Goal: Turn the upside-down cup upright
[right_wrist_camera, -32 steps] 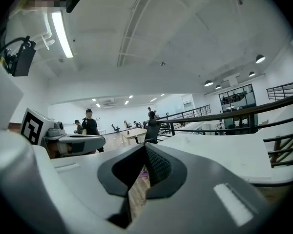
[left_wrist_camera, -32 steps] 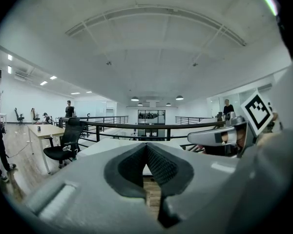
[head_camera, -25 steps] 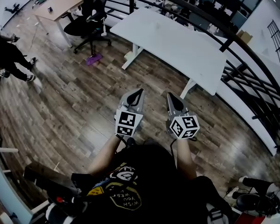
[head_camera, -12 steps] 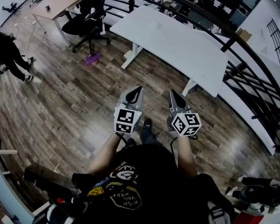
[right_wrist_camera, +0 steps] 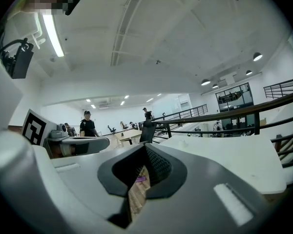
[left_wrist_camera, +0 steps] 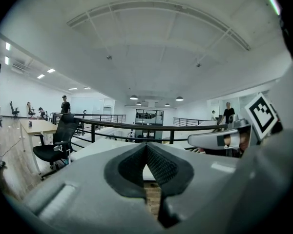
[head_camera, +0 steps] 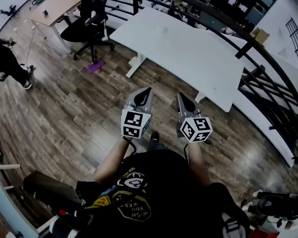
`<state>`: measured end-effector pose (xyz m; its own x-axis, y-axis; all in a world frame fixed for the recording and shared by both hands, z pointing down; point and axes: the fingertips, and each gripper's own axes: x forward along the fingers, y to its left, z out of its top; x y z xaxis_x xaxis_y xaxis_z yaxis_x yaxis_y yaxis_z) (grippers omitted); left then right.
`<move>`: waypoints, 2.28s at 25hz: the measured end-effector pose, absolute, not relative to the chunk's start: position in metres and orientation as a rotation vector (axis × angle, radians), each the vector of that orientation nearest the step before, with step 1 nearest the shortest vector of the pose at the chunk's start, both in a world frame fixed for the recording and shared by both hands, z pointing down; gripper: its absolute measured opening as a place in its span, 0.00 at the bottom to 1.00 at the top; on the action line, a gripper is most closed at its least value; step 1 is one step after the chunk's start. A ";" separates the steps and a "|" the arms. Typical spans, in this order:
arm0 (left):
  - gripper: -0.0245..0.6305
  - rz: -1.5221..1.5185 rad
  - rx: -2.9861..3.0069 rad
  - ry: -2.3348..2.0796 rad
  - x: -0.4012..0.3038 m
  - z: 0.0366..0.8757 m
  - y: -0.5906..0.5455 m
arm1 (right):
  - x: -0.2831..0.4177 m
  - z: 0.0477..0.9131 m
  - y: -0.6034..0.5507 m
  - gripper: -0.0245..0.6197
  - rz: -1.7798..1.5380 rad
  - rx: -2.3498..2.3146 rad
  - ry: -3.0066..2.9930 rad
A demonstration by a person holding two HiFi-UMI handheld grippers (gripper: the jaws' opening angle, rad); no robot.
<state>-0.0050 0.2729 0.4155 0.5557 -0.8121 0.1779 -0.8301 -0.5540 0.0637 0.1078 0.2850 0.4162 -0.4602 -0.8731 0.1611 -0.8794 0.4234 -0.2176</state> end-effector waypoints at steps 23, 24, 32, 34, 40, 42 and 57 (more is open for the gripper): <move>0.04 0.281 2.612 -1.464 0.053 0.431 0.138 | 0.158 0.442 0.154 0.04 0.506 1.531 -2.640; 0.04 0.285 2.616 -1.460 0.053 0.433 0.131 | 0.158 0.444 0.146 0.04 0.506 1.536 -2.635; 0.04 0.232 2.626 -1.415 0.027 0.431 0.046 | 0.132 0.442 0.063 0.04 0.491 1.566 -2.619; 0.04 0.220 2.624 -1.406 0.012 0.437 0.012 | 0.114 0.446 0.030 0.04 0.480 1.559 -2.619; 0.04 0.219 2.673 -1.376 -0.018 0.439 -0.046 | 0.073 0.449 -0.031 0.04 0.454 1.564 -2.605; 0.04 0.228 2.682 -1.379 -0.011 0.433 -0.040 | 0.081 0.442 -0.022 0.04 0.452 1.570 -2.603; 0.04 0.258 2.679 -1.348 -0.005 0.446 -0.073 | 0.091 0.452 -0.058 0.04 0.440 1.591 -2.555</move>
